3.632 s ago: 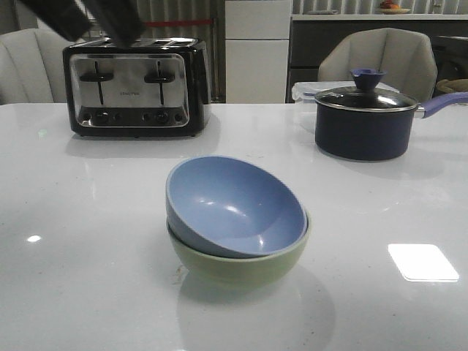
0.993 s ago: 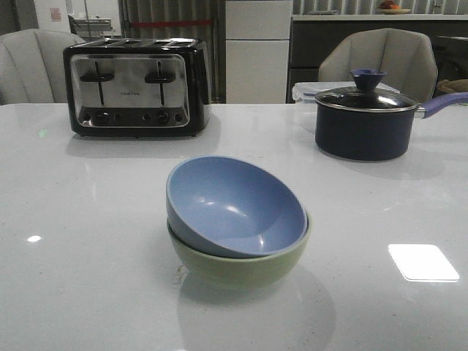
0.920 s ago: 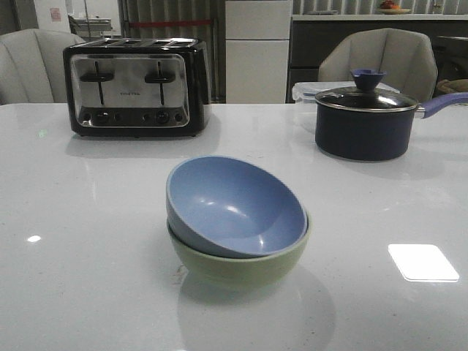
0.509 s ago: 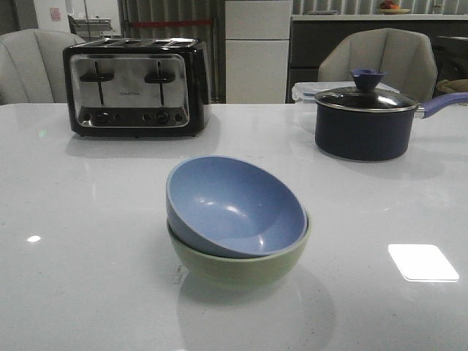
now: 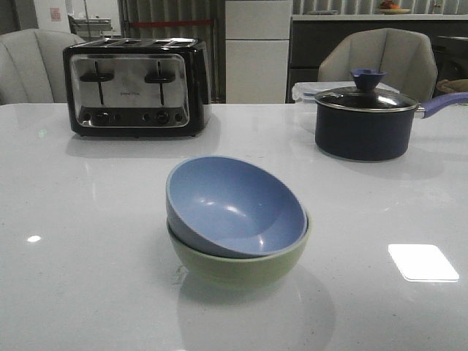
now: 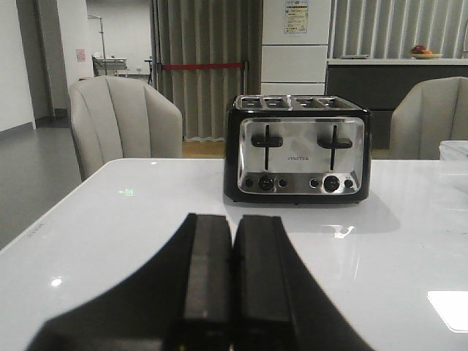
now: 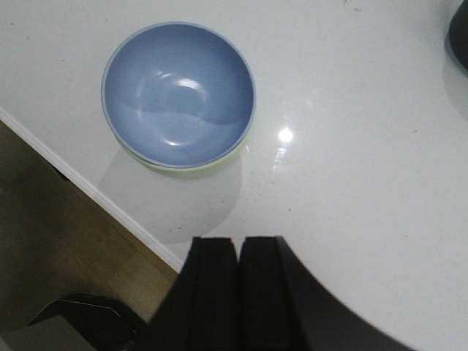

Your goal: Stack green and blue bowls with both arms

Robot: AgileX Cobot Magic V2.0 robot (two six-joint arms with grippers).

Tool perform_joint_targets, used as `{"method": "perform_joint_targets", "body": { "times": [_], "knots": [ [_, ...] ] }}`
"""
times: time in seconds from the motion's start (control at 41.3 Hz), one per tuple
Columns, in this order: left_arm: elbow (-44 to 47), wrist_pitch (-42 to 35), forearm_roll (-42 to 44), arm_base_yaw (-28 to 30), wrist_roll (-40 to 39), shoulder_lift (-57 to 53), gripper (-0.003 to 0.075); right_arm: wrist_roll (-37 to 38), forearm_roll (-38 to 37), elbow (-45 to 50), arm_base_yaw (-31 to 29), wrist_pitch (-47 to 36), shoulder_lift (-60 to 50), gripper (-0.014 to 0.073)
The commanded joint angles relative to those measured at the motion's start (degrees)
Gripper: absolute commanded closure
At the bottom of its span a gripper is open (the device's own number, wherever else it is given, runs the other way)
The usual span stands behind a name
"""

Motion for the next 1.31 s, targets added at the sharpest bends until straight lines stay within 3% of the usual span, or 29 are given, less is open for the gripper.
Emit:
{"method": "perform_joint_targets", "body": {
  "times": [0.0,0.363,0.533,0.702,0.969,1.138,1.283],
  "knots": [
    [0.27,-4.88,-0.56,0.01,0.17,-1.28,0.0627,-0.43,-0.05,-1.61,-0.05,-3.62,-0.22,0.0566],
    [0.27,-4.88,-0.56,0.01,0.17,-1.28,0.0627,-0.43,-0.11,-1.47,-0.18,-3.61,-0.97,0.0566],
    [0.27,-4.88,-0.56,-0.10,0.17,-1.28,0.0627,-0.43,0.29,1.22,-7.20,-6.10,-6.41,0.0566],
    [0.27,-4.88,-0.56,-0.10,0.17,-1.28,0.0627,-0.43,0.29,10.81,-16.44,-16.41,-17.42,0.0566],
    [0.27,-4.88,-0.56,-0.10,0.17,-1.28,0.0627,-0.43,0.43,29.52,-25.50,-34.40,-33.48,0.0566],
    [0.27,-4.88,-0.56,-0.10,0.17,-1.28,0.0627,-0.43,0.69,36.59,-27.23,-38.29,-39.68,0.0566],
    [0.27,-4.88,-0.56,-0.10,0.17,-1.16,0.0627,-0.43,0.69,37.95,-26.79,-36.89,-41.79,0.0566]
  ]
}}
